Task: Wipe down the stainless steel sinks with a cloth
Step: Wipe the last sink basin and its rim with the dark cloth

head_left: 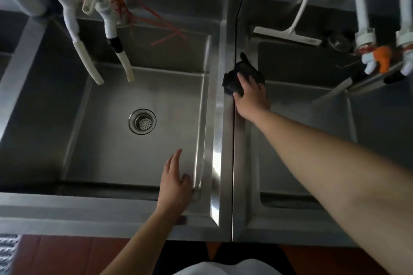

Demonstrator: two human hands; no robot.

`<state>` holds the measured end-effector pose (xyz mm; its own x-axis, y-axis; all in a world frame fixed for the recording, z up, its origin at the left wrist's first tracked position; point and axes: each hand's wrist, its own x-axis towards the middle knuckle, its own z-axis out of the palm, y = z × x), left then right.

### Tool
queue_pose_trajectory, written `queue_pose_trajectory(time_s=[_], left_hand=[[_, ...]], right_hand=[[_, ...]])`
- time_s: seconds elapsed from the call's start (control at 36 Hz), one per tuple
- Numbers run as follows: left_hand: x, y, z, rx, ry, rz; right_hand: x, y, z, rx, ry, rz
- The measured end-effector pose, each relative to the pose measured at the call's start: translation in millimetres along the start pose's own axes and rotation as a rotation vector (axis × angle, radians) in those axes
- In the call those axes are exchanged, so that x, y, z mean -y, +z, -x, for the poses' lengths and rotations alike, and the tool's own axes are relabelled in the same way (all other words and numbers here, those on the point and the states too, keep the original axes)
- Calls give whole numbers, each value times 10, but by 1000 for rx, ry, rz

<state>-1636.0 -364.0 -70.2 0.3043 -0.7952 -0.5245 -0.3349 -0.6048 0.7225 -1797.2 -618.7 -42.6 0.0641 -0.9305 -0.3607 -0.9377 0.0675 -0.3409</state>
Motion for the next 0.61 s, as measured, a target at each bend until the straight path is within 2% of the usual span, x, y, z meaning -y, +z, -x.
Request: queue_pose_trajectory(time_s=[0.11, 0.28, 0.42, 0.5, 0.61], left_hand=[[37, -114, -5, -2, -14, 21], [-183, -22, 13, 1, 50, 65], [-559, 193, 47, 59, 118, 41], [-780, 342, 91, 153, 149, 9], [-998, 575, 159, 337, 251, -91]], right_hand=[[-44, 83, 243, -123, -6, -40], [-442, 318, 1149, -78, -94, -108], [-788, 383, 1903, -5, -72, -465], [-950, 264, 2139, 81, 27, -700], [-1144, 121, 2228, 9, 142, -940]])
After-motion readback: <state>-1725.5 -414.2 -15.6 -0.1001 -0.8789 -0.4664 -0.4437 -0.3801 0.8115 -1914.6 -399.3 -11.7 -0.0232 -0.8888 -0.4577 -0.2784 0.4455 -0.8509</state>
